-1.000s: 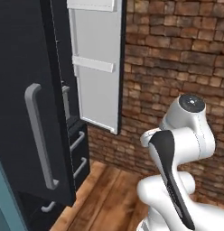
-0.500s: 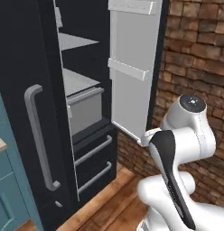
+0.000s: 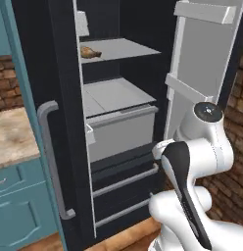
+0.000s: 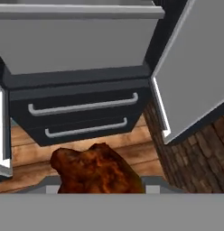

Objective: Place the chicken drumstick on the counter behind the older chicken drumstick on the same shelf of the fridge to maintain FIFO order. Close the fridge door when finished.

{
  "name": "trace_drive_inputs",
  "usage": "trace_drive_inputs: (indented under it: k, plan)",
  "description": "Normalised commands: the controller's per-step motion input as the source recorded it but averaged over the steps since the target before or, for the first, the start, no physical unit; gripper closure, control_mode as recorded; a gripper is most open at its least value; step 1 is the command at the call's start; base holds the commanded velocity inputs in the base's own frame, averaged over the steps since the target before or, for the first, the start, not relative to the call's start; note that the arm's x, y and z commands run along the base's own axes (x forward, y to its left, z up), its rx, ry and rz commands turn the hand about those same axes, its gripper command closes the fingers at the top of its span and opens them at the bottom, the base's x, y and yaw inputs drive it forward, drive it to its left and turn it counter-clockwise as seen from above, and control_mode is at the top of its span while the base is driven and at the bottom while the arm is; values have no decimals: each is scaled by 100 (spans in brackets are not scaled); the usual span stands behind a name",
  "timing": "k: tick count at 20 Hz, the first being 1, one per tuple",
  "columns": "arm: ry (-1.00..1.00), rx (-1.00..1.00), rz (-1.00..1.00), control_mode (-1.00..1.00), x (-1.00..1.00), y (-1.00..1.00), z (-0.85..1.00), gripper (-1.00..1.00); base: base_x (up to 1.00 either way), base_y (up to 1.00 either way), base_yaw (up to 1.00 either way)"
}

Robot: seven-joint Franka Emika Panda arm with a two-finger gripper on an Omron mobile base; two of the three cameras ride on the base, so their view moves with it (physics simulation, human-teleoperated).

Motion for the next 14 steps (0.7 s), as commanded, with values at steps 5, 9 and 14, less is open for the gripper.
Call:
trace_drive_inputs:
  k: [5, 9, 14]
  plan:
    - [0, 0, 0, 100, 0, 0, 0, 100, 68, -36, 50]
    - [0, 0, 0, 100, 0, 0, 0, 100, 79, -24, 40]
    - [0, 0, 0, 100, 0, 0, 0, 100, 90, -21, 27]
